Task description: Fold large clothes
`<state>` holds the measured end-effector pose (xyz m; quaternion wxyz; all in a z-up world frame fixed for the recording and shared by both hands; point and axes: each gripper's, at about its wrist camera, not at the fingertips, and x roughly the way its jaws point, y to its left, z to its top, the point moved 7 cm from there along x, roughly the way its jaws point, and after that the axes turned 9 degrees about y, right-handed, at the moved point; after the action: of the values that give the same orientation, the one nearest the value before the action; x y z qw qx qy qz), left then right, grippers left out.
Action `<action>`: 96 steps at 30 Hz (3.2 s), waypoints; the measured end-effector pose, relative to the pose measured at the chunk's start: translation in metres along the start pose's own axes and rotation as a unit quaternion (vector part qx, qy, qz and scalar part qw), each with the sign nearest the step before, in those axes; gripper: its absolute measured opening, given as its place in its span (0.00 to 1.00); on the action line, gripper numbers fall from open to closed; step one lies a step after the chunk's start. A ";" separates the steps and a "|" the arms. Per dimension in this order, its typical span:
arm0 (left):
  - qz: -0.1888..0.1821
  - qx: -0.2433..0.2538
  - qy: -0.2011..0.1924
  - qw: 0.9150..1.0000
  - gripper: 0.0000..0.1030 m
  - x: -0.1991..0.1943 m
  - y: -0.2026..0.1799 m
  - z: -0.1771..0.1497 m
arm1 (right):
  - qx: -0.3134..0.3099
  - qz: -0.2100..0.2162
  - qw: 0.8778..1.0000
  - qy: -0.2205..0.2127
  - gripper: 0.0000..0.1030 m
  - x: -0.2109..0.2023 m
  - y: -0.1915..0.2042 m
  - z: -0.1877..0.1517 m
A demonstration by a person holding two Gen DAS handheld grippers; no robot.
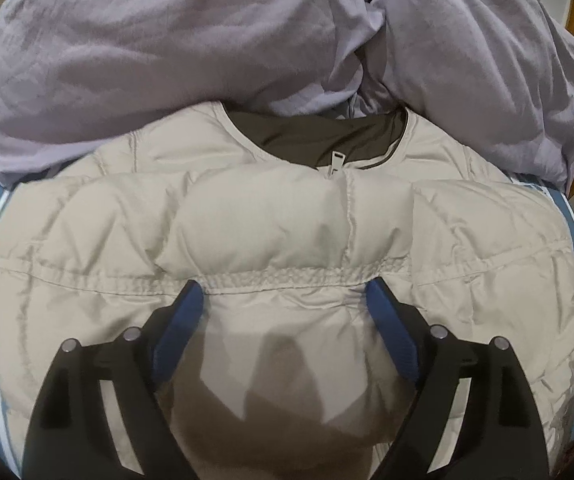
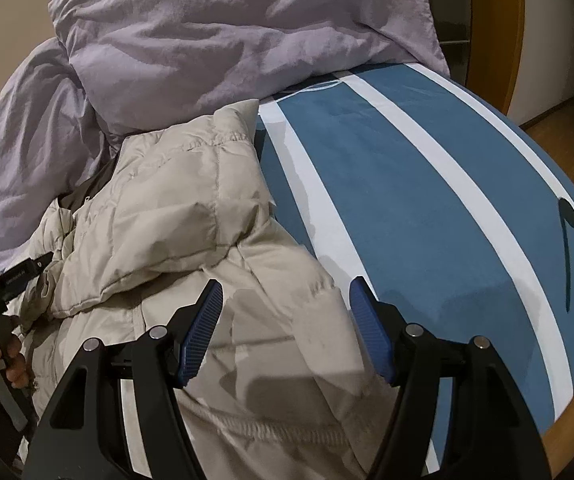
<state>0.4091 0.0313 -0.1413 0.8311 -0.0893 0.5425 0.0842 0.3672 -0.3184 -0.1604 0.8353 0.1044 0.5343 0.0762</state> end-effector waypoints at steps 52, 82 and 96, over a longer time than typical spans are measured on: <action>-0.017 -0.158 0.054 0.986 0.86 -0.116 0.230 -0.271 | 0.030 0.071 0.991 0.106 0.62 -0.052 -0.062 -0.133; -0.059 -0.157 -0.046 0.985 0.12 -0.182 0.215 -0.221 | 0.018 0.136 0.990 -0.009 0.10 -0.108 -0.009 -0.073; -0.028 -0.134 -0.109 0.985 0.03 -0.205 0.209 -0.108 | -0.021 0.140 0.988 -0.062 0.09 -0.111 0.043 0.023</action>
<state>0.1826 0.1992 -0.0083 0.8677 -0.2055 0.4299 0.1417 0.3410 -0.3053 -0.0425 0.8501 0.1653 0.4594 0.1974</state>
